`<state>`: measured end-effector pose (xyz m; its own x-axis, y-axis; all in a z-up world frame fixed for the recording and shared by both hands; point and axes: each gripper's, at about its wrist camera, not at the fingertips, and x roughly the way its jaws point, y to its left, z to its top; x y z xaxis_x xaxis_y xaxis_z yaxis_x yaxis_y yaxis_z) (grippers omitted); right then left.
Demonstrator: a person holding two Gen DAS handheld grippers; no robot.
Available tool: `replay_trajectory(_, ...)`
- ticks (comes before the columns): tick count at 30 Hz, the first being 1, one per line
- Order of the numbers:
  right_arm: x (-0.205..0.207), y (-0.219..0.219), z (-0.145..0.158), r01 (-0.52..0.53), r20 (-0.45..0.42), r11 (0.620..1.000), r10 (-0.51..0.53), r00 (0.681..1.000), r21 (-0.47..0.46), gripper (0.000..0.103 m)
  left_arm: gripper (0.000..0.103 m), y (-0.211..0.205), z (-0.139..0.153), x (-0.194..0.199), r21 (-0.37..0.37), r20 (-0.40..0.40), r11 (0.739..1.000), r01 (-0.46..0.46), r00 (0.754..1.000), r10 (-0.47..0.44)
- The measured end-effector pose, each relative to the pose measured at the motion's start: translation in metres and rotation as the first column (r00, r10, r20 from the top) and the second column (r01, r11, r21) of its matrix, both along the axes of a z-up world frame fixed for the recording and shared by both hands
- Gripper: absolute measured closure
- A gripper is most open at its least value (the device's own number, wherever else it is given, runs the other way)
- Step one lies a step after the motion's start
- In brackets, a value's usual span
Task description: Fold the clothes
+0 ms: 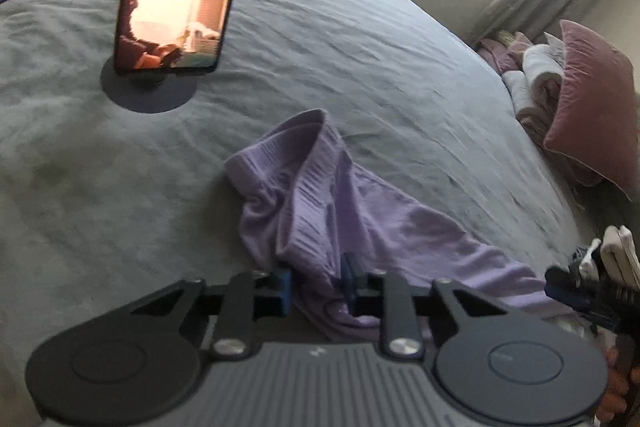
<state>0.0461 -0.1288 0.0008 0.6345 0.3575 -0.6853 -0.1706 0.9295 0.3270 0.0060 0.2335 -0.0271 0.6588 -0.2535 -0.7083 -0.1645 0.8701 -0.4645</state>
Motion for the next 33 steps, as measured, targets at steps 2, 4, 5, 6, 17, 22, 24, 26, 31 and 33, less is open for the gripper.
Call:
replay_trajectory(2, -0.005, 0.014, 0.0, -0.133, 0.03, 0.982, 0.138, 0.99, -0.134, 0.054, 0.09, 0.002, 0.0, -0.001, -0.002, 0.015, 1.0, -0.009, 1.0, 0.01)
replay_trajectory(4, -0.012, 0.029, -0.006, -0.242, 0.039, 0.933, 0.261, 0.965, -0.265, 0.054, 0.092, -0.002, 0.003, -0.002, 0.012, 0.042, 1.0, -0.02, 0.999, 0.02)
replay_trajectory(5, -0.015, 0.031, -0.011, -0.262, 0.031, 0.917, 0.285, 0.958, -0.301, 0.054, 0.092, -0.004, 0.005, -0.002, 0.019, 0.056, 0.999, -0.026, 0.998, 0.025)
replay_trajectory(6, -0.016, 0.033, -0.016, -0.275, 0.019, 0.903, 0.298, 0.955, -0.33, 0.054, 0.092, -0.005, 0.007, -0.002, 0.024, 0.067, 0.999, -0.029, 0.997, 0.027)
replay_trajectory(17, 0.0, 0.03, -0.035, -0.228, -0.009, 0.905, 0.241, 0.97, -0.36, 0.1, 0.093, -0.014, 0.016, 0.005, 0.036, 0.125, 0.998, -0.049, 0.991, 0.045)
replay_trajectory(22, -0.004, 0.03, -0.02, -0.162, 0.05, 0.919, 0.192, 0.98, -0.36, 0.102, 0.094, -0.01, 0.022, 0.018, -0.016, 0.164, 0.997, -0.073, 0.984, 0.075)
replay_trajectory(24, -0.006, 0.027, -0.013, -0.121, 0.089, 0.925, 0.163, 0.983, -0.359, 0.102, 0.095, -0.008, 0.026, 0.024, -0.036, 0.191, 0.996, -0.078, 0.978, 0.084)
replay_trajectory(26, -0.008, 0.022, -0.006, -0.07, 0.137, 0.931, 0.127, 0.982, -0.358, 0.102, 0.095, -0.005, 0.031, 0.03, -0.061, 0.225, 0.995, -0.079, 0.97, 0.091)
replay_trajectory(31, -0.017, 0.013, 0.012, 0.035, 0.25, 0.931, 0.061, 0.966, -0.362, 0.102, 0.095, 0.007, 0.036, 0.041, -0.117, 0.266, 0.993, -0.031, 0.962, 0.061)
replay_trajectory(33, -0.024, 0.014, 0.02, 0.039, 0.273, 0.929, 0.067, 0.96, -0.367, 0.102, 0.095, 0.014, 0.031, 0.046, -0.133, 0.234, 0.991, -0.014, 0.971, 0.045)
